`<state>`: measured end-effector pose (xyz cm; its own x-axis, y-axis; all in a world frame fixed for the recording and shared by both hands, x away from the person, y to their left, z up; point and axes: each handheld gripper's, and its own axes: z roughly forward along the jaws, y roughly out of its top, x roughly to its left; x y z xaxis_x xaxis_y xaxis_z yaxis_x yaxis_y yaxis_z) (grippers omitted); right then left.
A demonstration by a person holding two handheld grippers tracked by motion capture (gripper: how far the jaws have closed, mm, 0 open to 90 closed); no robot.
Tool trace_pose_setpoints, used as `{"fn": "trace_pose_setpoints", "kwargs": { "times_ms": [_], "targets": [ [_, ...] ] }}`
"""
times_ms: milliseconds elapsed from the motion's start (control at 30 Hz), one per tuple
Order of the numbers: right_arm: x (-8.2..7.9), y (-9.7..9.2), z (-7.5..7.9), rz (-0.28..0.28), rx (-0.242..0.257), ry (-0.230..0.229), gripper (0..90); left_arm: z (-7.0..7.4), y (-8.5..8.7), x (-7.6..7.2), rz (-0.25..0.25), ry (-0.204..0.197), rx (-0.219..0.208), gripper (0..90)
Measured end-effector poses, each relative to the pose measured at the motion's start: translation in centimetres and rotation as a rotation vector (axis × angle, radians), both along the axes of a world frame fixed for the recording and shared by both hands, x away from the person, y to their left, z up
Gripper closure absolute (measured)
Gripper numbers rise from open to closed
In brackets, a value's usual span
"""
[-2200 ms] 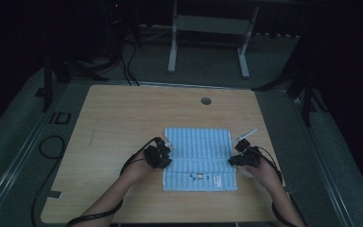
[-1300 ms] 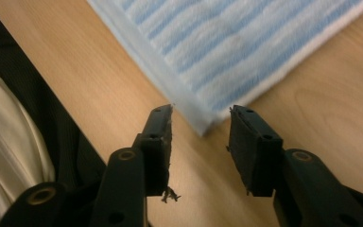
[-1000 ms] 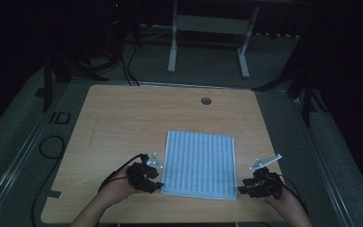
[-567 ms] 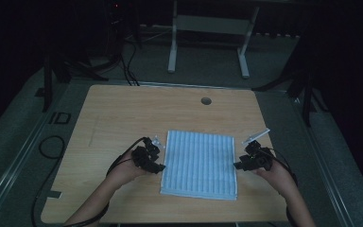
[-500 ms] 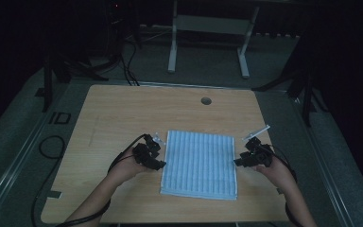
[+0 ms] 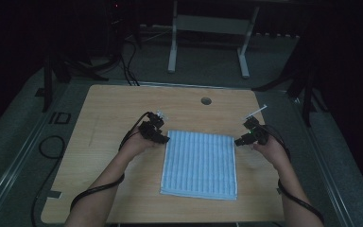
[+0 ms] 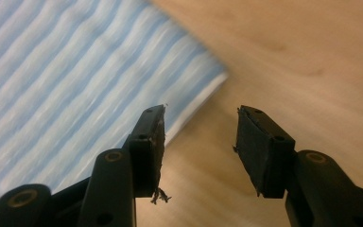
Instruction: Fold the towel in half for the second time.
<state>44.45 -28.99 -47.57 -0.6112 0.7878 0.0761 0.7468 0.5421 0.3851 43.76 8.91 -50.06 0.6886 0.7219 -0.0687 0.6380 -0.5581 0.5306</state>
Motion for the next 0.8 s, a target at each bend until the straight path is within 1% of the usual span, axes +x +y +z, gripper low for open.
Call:
{"fn": "trace_pose_setpoints", "kwargs": {
  "times_ms": [100,167,200,267,300,367,400,467,500,533,567,633,700,733,767,800],
  "targets": [
    [1.3,0.2,0.3,-0.019,0.003,0.000,51.8,0.1,-0.5,1.1,0.006,-0.013,0.012,49.0],
    [2.0,0.3,0.4,-0.034,0.013,0.004,51.6,0.1,-0.8,1.9,0.019,-0.005,0.012,49.0],
    [2.5,0.4,0.3,-0.044,0.018,0.006,51.6,0.1,-1.0,2.1,0.023,-0.010,0.014,48.9],
    [3.1,0.6,0.0,-0.051,0.033,0.022,51.6,0.0,-1.3,2.6,0.028,-0.002,0.012,48.9],
    [3.4,0.8,-0.2,-0.058,0.035,0.028,51.6,-0.2,-1.5,2.9,0.035,0.009,0.012,49.0],
    [3.9,1.2,-0.8,-0.062,0.033,0.050,51.6,-0.5,-1.7,3.2,0.028,0.019,0.015,49.0],
    [4.0,1.4,-1.1,-0.061,0.026,0.058,51.6,-0.7,-1.8,3.3,0.033,0.024,0.017,49.0],
    [4.2,1.7,-1.8,-0.068,0.005,0.086,51.9,-1.0,-2.0,3.6,0.022,0.039,0.007,49.0],
    [4.3,1.8,-2.1,-0.066,-0.001,0.095,52.3,-1.2,-2.1,3.7,0.025,0.044,0.005,49.0],
    [4.4,2.0,-2.4,-0.065,-0.006,0.106,53.5,-1.3,-2.3,3.7,0.018,0.046,0.009,49.1],
    [4.4,2.1,-2.7,-0.063,-0.018,0.111,55.0,-1.4,-2.4,3.8,0.016,0.049,0.002,49.5],
    [4.5,2.3,-3.1,-0.058,-0.031,0.117,58.0,-1.7,-2.6,3.9,0.002,0.059,-0.002,52.8],
    [4.5,2.4,-3.5,-0.060,-0.048,0.127,62.2,-2.1,-2.7,4.1,-0.004,0.070,0.007,57.3],
    [4.5,2.5,-3.6,-0.052,-0.049,0.128,62.3,-2.2,-2.8,4.2,-0.007,0.073,0.011,57.8],
    [4.5,2.6,-3.8,-0.048,-0.052,0.134,64.4,-2.4,-2.8,4.2,-0.009,0.077,0.009,58.7],
    [4.5,2.7,-3.9,-0.040,-0.062,0.142,65.0,-2.5,-2.9,4.2,-0.019,0.082,0.010,62.7]
  ]
}}
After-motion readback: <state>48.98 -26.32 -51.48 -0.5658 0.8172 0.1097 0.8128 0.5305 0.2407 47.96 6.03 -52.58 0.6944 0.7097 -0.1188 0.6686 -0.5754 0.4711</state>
